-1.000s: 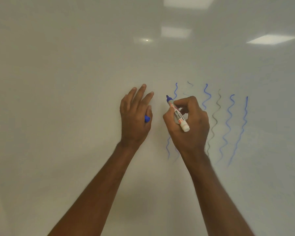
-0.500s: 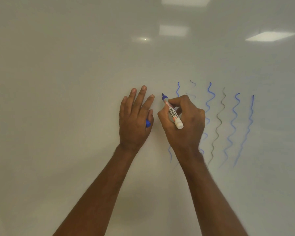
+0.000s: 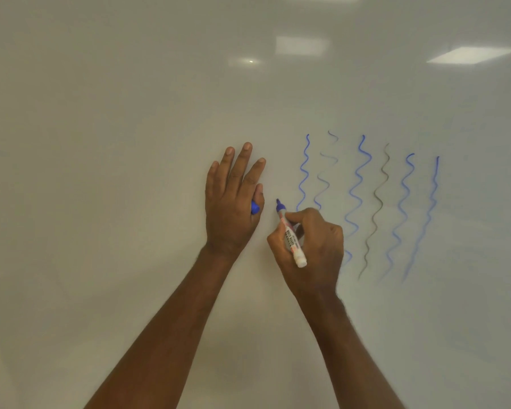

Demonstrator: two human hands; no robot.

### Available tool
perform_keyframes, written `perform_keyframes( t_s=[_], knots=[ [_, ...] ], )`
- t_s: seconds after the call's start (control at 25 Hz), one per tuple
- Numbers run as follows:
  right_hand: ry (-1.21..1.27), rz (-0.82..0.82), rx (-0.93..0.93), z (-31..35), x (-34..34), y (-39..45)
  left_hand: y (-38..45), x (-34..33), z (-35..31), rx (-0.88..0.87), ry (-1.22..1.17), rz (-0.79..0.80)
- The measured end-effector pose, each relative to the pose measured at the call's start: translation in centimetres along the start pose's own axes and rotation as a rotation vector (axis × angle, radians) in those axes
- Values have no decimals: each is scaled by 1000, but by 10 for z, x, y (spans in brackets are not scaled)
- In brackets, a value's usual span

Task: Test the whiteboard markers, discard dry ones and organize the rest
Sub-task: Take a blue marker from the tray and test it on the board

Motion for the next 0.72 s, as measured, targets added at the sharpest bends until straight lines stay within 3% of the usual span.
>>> perform_keyframes(
  t_s=[0.48, 0.72],
  knots=[
    [-57, 165, -98, -18, 8, -51, -37, 1, -3, 53, -35, 90],
    [-6, 327, -153, -28, 20, -76, -63, 12, -23, 180, -159, 105]
  ],
)
Point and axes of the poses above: each hand's wrist, its own y-axis towards the middle knuckle, its own x-axis out of the back of the hand, z = x × y, the point moved 3 cm from there along y, towards the middle knuckle, and after that the axes turned 10 degrees about -y, right-handed, at the moved point
